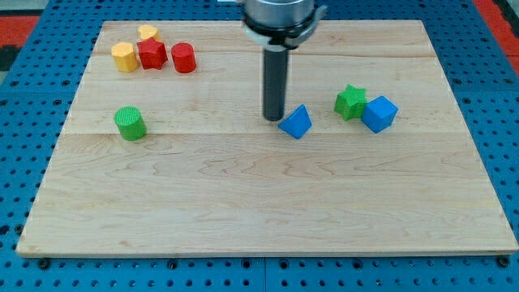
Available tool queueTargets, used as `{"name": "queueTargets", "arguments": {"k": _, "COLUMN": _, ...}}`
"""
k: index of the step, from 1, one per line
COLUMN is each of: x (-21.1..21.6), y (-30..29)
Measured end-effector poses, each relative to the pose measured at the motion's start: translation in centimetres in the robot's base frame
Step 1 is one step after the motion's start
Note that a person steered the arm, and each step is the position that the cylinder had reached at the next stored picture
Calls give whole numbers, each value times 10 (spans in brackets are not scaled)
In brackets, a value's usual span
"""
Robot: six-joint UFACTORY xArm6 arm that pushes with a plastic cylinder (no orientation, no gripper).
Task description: Push the green circle into the blue triangle
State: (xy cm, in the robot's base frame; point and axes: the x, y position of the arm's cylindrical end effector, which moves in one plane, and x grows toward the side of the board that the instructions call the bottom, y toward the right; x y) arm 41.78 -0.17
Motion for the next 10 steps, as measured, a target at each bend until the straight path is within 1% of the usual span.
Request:
{"name": "queueTargets", "arguments": {"k": 1, "x": 27, "y": -63}}
{"name": "queueTargets", "arguments": {"k": 2, "x": 44, "y": -162}}
{"name": "queueTargets", "arguments": {"k": 3, "x": 62, "y": -237}}
{"name": "queueTargets", "arguments": {"k": 4, "x": 54, "y": -303}}
{"name": "queueTargets", "arguments": {"k": 5, "x": 54, "y": -303}}
{"name": "queueTargets", "arguments": {"k": 6, "x": 44, "y": -303}}
{"name": "queueTargets", "arguments": {"k": 7, "x": 25, "y": -298}}
{"name": "queueTargets", "arguments": {"k": 9, "x": 24, "y": -278}}
{"name": "queueTargets", "arguments": {"k": 10, "x": 24, "y": -248}}
